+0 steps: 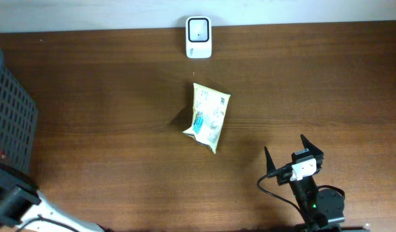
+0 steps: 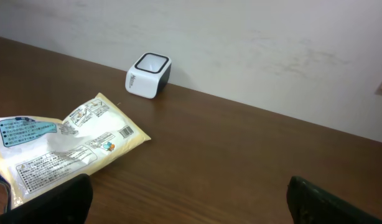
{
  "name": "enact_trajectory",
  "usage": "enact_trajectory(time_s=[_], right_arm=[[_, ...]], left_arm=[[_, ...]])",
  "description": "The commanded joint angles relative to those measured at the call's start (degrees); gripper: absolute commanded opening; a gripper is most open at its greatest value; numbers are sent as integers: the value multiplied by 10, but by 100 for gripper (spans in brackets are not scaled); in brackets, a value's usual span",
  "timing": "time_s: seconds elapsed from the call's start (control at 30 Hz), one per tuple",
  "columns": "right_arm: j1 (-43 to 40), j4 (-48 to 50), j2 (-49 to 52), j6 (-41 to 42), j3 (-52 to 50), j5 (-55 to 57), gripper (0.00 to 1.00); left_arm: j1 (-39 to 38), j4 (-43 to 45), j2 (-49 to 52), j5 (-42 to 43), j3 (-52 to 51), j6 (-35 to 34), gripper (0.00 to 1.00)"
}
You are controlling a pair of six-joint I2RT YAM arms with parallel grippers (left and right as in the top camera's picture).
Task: Scan the item barcode
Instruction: 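Reach the left gripper into the basket and grasp the spaghetti package, then place the spaghetti package left of the snack bag with the left gripper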
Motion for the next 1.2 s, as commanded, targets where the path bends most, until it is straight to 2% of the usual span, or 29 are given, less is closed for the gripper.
enact_trajectory(time_s=[0.0, 0.27, 0.4, 0.53, 0.63, 0.7, 0.73, 0.83, 0.9, 1.03, 1.17], right_arm=[[3, -2, -3, 7, -3, -3, 98], [3, -2, -3, 7, -3, -3, 98], [3, -2, -3, 7, -3, -3, 98], [3, -2, -3, 7, -3, -3, 98], [3, -2, -3, 7, -3, -3, 98], [3, -2, -3, 7, -3, -3, 98], [3, -2, -3, 7, -3, -3, 98], [3, -2, -3, 7, -3, -3, 98], [3, -2, -3, 7, -3, -3, 98], [3, -2, -3, 7, -3, -3, 98], [3, -2, -3, 7, -3, -3, 98]], left_arm=[[-3, 32, -118, 98, 13, -10, 0], [-16, 123, -247, 198, 14, -25, 0], [-76, 113, -328, 199, 14, -24, 0], [-175, 34, -364, 199, 14, -24, 0], [-277, -101, -342, 191, -1, -24, 0], [-338, -154, -324, 188, -57, -24, 0], [-372, -150, -318, 188, -109, -25, 0], [-452, -27, -312, 160, -311, -85, 0], [-490, 122, -312, 159, -446, -153, 0], [-526, 243, -312, 103, -554, -200, 0], [-555, 383, -310, 93, -636, -226, 0]])
